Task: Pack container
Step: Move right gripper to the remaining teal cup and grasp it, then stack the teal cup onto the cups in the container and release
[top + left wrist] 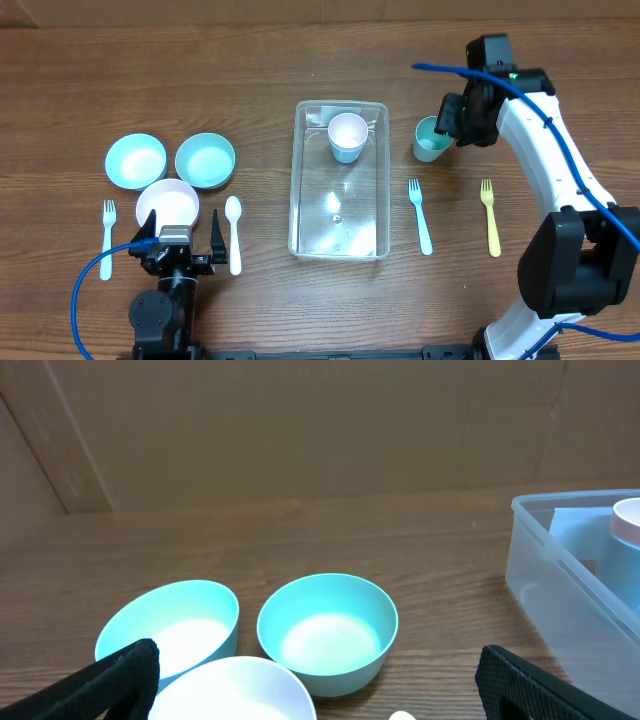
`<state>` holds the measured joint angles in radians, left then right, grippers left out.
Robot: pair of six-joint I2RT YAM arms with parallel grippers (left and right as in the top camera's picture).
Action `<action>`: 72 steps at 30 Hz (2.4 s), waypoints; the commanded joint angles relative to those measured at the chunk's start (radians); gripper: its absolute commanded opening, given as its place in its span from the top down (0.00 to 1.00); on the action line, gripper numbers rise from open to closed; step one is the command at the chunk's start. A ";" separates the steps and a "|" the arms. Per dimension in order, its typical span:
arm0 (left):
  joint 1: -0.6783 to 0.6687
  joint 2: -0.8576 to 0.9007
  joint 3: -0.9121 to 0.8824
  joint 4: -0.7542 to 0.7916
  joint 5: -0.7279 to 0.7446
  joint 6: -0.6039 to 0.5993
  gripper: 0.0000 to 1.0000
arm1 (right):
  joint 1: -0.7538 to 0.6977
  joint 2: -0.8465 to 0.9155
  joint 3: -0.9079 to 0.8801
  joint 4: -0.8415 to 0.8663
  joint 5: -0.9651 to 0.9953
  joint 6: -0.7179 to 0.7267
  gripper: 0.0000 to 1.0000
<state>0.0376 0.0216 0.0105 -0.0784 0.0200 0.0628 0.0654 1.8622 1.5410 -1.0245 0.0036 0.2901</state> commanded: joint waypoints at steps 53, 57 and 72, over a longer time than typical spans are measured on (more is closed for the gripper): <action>0.008 -0.010 -0.006 0.003 0.014 0.019 0.00 | 0.213 -0.145 0.299 -0.149 0.015 -0.063 0.96; 0.008 -0.010 -0.006 0.003 0.014 0.019 0.00 | 0.296 -0.145 0.299 -0.153 0.057 -0.063 0.96; 0.008 -0.010 -0.006 0.003 0.014 0.019 0.00 | 0.368 -0.040 0.244 -0.123 0.069 -0.062 0.96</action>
<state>0.0376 0.0216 0.0105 -0.0784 0.0200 0.0628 0.4320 1.7828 1.7912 -1.1641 0.0776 0.2344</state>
